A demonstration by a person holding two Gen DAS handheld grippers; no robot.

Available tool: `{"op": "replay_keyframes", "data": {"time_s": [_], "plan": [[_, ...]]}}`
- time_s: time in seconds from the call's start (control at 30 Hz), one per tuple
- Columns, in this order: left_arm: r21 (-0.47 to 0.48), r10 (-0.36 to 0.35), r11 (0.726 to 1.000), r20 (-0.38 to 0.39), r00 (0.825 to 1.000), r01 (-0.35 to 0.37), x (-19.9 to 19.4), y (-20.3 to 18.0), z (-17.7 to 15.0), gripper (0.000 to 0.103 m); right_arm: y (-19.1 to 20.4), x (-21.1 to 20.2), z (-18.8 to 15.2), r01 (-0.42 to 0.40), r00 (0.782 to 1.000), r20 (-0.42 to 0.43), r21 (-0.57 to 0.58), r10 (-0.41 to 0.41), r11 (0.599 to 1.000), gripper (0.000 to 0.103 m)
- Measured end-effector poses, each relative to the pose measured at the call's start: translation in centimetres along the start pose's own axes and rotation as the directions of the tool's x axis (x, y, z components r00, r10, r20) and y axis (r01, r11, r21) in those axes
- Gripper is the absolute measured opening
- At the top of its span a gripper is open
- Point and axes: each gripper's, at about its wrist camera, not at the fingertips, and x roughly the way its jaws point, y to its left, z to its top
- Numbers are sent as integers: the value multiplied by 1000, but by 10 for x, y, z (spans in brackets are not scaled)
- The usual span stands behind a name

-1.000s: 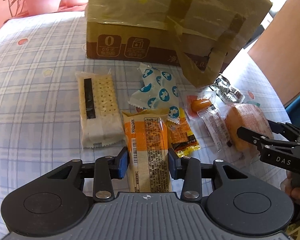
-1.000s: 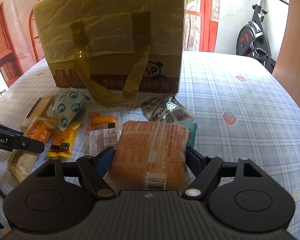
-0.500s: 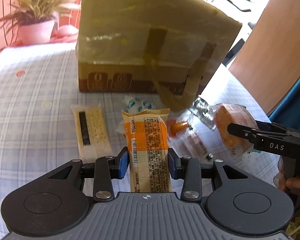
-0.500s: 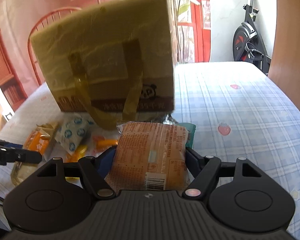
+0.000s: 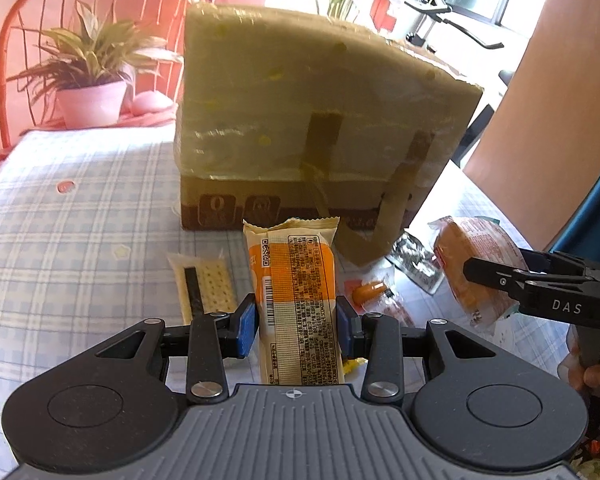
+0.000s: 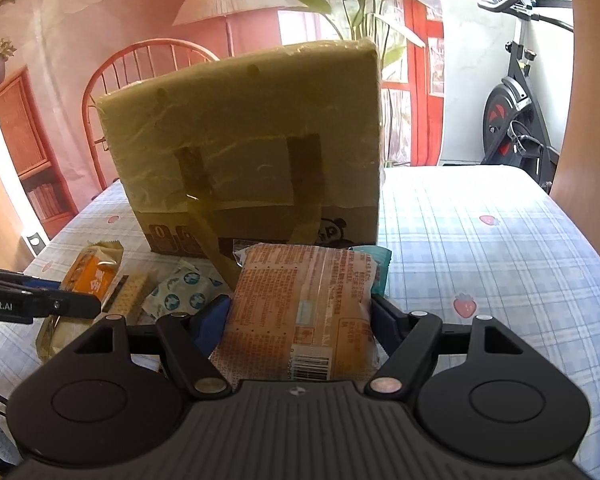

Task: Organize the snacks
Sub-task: 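Lift both held breads and carry them over the cardboard box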

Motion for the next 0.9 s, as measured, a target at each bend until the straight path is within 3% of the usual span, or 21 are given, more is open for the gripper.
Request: {"op": "replay_keyframes", "data": {"time_s": [0.37,0.67,0.9], "plan": [[-1,-1,1000,121,993,1,-30,2,28,42,7,-17,28,-24,996,85,-27,26,999,75],[60,-51,998,285,957,35,-65,-10,89,42,17,-42,89,-82,968,231,-62,94,995,75],[99,-74,994,342,937,42,-60,-17,149,42,24,-29,146,-69,949,299,-126,104,990,75]]}}
